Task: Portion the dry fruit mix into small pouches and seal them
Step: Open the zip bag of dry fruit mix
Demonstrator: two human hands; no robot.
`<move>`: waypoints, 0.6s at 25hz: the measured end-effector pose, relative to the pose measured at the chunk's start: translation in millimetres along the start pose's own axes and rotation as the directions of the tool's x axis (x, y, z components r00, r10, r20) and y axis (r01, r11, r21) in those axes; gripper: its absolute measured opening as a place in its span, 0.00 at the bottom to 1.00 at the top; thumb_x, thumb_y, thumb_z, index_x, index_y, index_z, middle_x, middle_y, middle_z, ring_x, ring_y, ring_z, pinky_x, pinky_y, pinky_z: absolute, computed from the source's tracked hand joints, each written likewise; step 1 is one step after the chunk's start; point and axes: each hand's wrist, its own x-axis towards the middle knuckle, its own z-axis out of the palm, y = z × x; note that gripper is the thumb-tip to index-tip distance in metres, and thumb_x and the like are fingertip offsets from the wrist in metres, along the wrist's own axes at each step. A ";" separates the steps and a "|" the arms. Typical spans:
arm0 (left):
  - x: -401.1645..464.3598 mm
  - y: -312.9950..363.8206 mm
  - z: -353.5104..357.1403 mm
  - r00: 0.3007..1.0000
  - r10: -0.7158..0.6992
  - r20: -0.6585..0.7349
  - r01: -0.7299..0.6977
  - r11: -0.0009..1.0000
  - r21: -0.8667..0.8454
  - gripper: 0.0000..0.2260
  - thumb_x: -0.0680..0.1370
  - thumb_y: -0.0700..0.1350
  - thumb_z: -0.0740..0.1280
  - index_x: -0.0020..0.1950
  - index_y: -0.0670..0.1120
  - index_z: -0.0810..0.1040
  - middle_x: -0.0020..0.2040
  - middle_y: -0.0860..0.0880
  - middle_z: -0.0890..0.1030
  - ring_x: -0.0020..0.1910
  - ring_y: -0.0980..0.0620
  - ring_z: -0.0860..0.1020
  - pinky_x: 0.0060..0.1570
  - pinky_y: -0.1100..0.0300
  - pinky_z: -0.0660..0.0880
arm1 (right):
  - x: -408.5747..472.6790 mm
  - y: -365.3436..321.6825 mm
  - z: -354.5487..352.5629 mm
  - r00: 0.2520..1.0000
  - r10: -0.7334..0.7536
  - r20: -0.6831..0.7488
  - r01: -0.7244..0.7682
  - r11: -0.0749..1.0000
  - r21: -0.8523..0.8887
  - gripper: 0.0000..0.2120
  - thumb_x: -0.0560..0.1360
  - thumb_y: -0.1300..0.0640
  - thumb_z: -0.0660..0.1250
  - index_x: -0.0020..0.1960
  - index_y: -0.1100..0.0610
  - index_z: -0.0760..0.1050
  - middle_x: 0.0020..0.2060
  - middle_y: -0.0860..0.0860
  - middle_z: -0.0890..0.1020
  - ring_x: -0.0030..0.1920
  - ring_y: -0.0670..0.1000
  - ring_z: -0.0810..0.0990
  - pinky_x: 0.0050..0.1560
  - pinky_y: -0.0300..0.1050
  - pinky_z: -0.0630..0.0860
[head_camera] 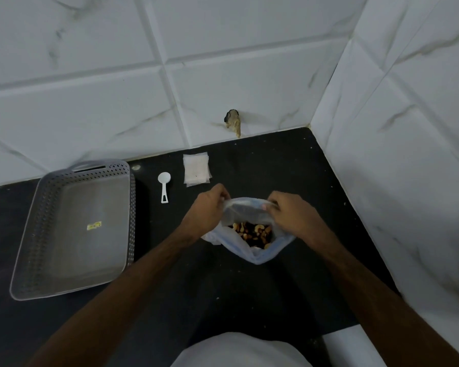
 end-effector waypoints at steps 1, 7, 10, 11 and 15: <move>-0.9 -1.7 1.1 1.000 -0.010 0.003 0.010 1.000 0.011 0.07 0.83 0.38 0.62 0.60 0.43 0.75 0.53 0.45 0.81 0.47 0.51 0.80 0.44 0.60 0.77 | -0.3 4.3 2.3 0.999 0.000 -0.035 0.003 0.998 0.069 0.08 0.83 0.48 0.61 0.58 0.49 0.75 0.50 0.48 0.79 0.49 0.45 0.79 0.49 0.44 0.77; -8.4 -15.5 -1.9 0.977 0.029 0.213 -0.090 0.955 0.283 0.18 0.78 0.42 0.70 0.65 0.48 0.68 0.60 0.47 0.77 0.54 0.53 0.76 0.53 0.57 0.76 | 3.8 4.2 0.4 0.996 0.057 0.075 -0.088 0.856 0.509 0.10 0.84 0.49 0.60 0.50 0.51 0.77 0.46 0.50 0.78 0.47 0.48 0.77 0.49 0.45 0.73; -10.2 -13.1 -7.7 0.983 0.061 0.175 -0.114 0.943 0.313 0.14 0.81 0.44 0.66 0.65 0.49 0.69 0.61 0.47 0.77 0.56 0.51 0.78 0.56 0.54 0.77 | 5.3 7.6 -5.8 0.934 0.214 0.285 -0.356 0.553 0.753 0.20 0.80 0.40 0.64 0.58 0.56 0.79 0.52 0.57 0.84 0.54 0.55 0.83 0.56 0.51 0.78; -10.3 -9.0 -7.5 0.978 0.119 0.170 -0.165 0.941 0.294 0.13 0.82 0.45 0.64 0.67 0.49 0.69 0.62 0.48 0.77 0.58 0.51 0.77 0.57 0.52 0.77 | 6.7 11.3 -6.8 0.911 0.202 0.359 -0.412 0.495 0.765 0.24 0.79 0.38 0.65 0.60 0.58 0.80 0.54 0.59 0.85 0.56 0.57 0.84 0.58 0.53 0.80; -3.2 20.0 3.7 0.933 0.249 0.261 -0.286 0.952 0.113 0.17 0.83 0.49 0.63 0.70 0.47 0.70 0.62 0.49 0.76 0.55 0.53 0.77 0.54 0.55 0.76 | 14.2 11.8 -7.6 0.910 0.085 0.406 -0.399 0.441 0.804 0.26 0.78 0.38 0.67 0.61 0.60 0.80 0.59 0.59 0.84 0.60 0.57 0.82 0.67 0.55 0.76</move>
